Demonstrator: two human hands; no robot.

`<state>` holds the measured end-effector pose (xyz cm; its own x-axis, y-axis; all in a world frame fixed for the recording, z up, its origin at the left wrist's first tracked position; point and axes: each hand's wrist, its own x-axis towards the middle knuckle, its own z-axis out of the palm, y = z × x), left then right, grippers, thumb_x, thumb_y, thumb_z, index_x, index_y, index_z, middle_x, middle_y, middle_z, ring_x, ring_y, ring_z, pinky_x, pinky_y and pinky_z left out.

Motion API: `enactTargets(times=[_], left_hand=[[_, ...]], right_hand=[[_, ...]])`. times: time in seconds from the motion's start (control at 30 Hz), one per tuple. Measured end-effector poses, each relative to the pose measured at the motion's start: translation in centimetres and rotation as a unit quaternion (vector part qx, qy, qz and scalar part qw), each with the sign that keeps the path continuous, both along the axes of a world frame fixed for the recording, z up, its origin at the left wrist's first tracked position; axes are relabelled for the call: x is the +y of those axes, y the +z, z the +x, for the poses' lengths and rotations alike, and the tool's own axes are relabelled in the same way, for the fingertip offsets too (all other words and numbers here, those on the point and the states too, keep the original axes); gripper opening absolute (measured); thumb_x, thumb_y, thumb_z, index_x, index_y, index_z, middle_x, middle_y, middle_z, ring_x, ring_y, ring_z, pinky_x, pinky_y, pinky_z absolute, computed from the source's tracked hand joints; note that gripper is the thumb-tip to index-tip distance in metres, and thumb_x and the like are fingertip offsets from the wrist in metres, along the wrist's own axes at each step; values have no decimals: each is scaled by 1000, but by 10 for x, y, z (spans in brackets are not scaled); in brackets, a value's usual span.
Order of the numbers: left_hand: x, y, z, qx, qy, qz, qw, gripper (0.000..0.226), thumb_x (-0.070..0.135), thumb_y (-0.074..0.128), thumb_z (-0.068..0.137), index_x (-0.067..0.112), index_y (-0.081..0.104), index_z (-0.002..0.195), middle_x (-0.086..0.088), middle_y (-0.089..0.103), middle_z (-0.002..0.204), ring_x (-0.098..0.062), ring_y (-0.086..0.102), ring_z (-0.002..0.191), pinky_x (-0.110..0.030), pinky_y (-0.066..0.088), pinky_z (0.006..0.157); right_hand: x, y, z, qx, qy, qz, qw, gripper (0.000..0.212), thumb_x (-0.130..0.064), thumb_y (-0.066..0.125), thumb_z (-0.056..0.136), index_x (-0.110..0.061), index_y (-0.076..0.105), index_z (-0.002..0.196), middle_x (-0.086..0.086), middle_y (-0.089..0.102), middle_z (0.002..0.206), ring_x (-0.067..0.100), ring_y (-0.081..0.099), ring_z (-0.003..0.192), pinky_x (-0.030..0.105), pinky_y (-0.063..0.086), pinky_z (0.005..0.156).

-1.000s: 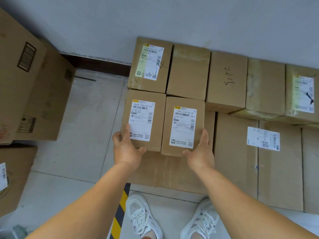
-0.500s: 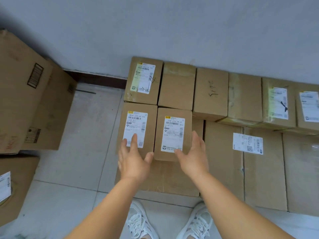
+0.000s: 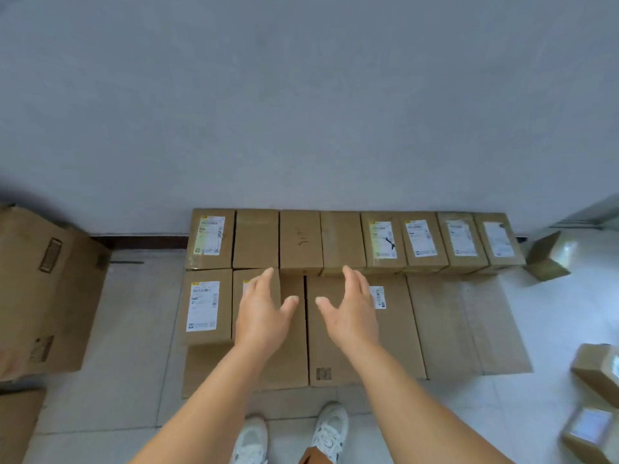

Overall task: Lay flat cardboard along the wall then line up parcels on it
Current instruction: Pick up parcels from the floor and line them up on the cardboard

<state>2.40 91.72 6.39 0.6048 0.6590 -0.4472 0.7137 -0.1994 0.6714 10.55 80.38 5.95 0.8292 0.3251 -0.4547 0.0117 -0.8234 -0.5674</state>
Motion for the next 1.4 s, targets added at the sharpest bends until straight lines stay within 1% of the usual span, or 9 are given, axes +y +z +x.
enactTargets(times=[0.23, 0.33, 0.43, 0.57, 0.67, 0.9, 1.1, 1.27, 1.4], left_hand=[[-50, 78, 42, -35, -117, 8, 992, 65, 34, 56, 94, 28, 23, 150, 4, 27, 154, -18, 35, 136, -35, 36, 105], [-76, 99, 54, -37, -202, 37, 978, 67, 34, 55, 94, 29, 20, 150, 1, 28, 153, -19, 37, 135, -35, 38, 102], [-103, 115, 59, -42, -277, 42, 959, 66, 33, 54, 95, 29, 19, 151, 1, 28, 153, -20, 39, 134, -34, 40, 99], [-146, 128, 63, -59, -374, 29, 925, 67, 33, 54, 94, 25, 21, 151, 0, 29, 153, -19, 35, 137, -33, 38, 101], [-185, 136, 70, -70, -441, 21, 894, 69, 34, 56, 92, 24, 22, 151, 0, 30, 153, -18, 32, 139, -41, 33, 109], [-292, 148, 77, -87, -575, 14, 813, 72, 30, 61, 91, 16, 23, 151, -7, 35, 150, -20, 34, 137, -32, 30, 109], [-389, 145, 83, -85, -646, 24, 758, 70, 29, 58, 93, 11, 22, 150, -9, 33, 151, -21, 30, 139, -30, 24, 111], [-478, 144, 101, -80, -653, 30, 752, 69, 30, 58, 92, 13, 23, 150, -7, 33, 151, -20, 32, 139, -31, 26, 111], [-546, 145, 120, -75, -642, 27, 763, 71, 32, 60, 91, 17, 24, 150, -7, 35, 150, -21, 35, 137, -35, 30, 111]], right_hand=[[-62, 77, 6, -30, -144, 39, 988, 74, -34, 58, 93, -25, 15, 152, -8, 14, 158, 15, 28, 140, 39, 36, 110], [-93, 99, 3, -47, -200, 41, 978, 77, -34, 60, 92, -25, 14, 152, -5, 14, 159, 18, 26, 142, 43, 35, 111], [-128, 117, -7, -42, -266, 25, 963, 77, -35, 59, 93, -25, 12, 152, -7, 10, 159, 20, 28, 141, 42, 37, 110], [-179, 134, -30, -52, -356, 26, 933, 78, -34, 60, 92, -22, 12, 153, -2, 13, 159, 19, 22, 144, 36, 28, 115], [-220, 143, -46, -58, -418, 11, 907, 78, -36, 60, 91, -18, 14, 153, 0, 15, 159, 18, 20, 145, 33, 23, 116], [-312, 152, -76, -77, -533, -12, 842, 80, -38, 62, 89, -19, 18, 152, -1, 19, 157, 18, 26, 142, 33, 29, 112], [-394, 146, -87, -79, -593, -4, 801, 78, -38, 63, 88, -18, 21, 151, -1, 20, 157, 19, 30, 140, 32, 30, 109], [-476, 145, -76, -85, -616, 9, 783, 78, -37, 63, 87, -18, 22, 150, -1, 23, 156, 20, 33, 138, 34, 34, 106], [-541, 149, -61, -91, -617, 10, 782, 76, -36, 65, 85, -19, 26, 148, -1, 30, 153, 20, 36, 135, 36, 38, 105]])
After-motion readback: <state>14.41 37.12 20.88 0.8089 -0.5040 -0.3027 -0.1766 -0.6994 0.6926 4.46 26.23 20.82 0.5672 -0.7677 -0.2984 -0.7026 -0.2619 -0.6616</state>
